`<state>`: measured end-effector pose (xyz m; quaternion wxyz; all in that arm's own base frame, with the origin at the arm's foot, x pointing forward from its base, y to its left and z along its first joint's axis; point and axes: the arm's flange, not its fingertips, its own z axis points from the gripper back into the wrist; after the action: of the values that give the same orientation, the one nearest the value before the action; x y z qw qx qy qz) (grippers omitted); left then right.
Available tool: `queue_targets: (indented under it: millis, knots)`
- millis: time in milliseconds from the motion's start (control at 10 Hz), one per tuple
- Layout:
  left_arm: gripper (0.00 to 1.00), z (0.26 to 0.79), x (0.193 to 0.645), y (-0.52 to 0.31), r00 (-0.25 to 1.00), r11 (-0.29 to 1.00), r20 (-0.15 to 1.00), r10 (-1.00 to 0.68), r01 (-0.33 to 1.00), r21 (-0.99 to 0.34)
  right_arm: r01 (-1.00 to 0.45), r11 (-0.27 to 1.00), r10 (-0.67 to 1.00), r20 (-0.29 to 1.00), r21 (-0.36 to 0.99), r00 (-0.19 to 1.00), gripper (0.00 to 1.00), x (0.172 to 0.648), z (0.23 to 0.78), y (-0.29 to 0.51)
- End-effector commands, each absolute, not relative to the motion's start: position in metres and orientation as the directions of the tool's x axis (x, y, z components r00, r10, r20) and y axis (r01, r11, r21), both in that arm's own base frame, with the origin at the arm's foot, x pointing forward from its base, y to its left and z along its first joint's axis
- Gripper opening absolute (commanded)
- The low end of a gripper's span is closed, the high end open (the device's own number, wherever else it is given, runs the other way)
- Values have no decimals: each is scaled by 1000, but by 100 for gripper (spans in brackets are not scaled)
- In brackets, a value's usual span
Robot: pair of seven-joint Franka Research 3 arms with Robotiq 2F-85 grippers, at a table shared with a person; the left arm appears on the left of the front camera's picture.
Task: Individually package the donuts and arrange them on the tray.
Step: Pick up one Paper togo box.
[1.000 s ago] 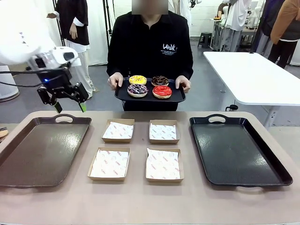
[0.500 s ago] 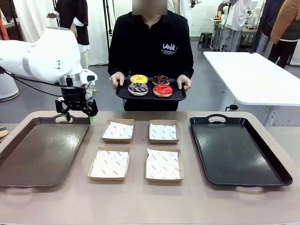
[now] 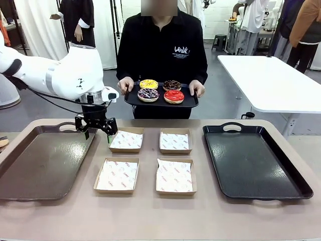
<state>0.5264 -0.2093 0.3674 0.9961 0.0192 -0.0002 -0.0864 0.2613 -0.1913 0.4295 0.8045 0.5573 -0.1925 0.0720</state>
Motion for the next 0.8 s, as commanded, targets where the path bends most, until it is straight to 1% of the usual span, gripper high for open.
queue_targets:
  millis: [0,200,300,700]
  knots:
    - [100,362,527,-217,975,978,70,-210,211,2,-351,350,-107,409,869,906,100,262,430,-192]
    - [100,360,522,-219,963,966,96,-253,256,-21,-351,350,-107,409,869,906,100,262,430,-192]
    - [100,368,527,-223,978,979,58,-202,202,18,-351,350,-107,409,869,906,100,262,430,-192]
    - [100,368,527,-223,978,979,58,-202,202,18,-351,350,-107,409,869,906,100,262,430,-192]
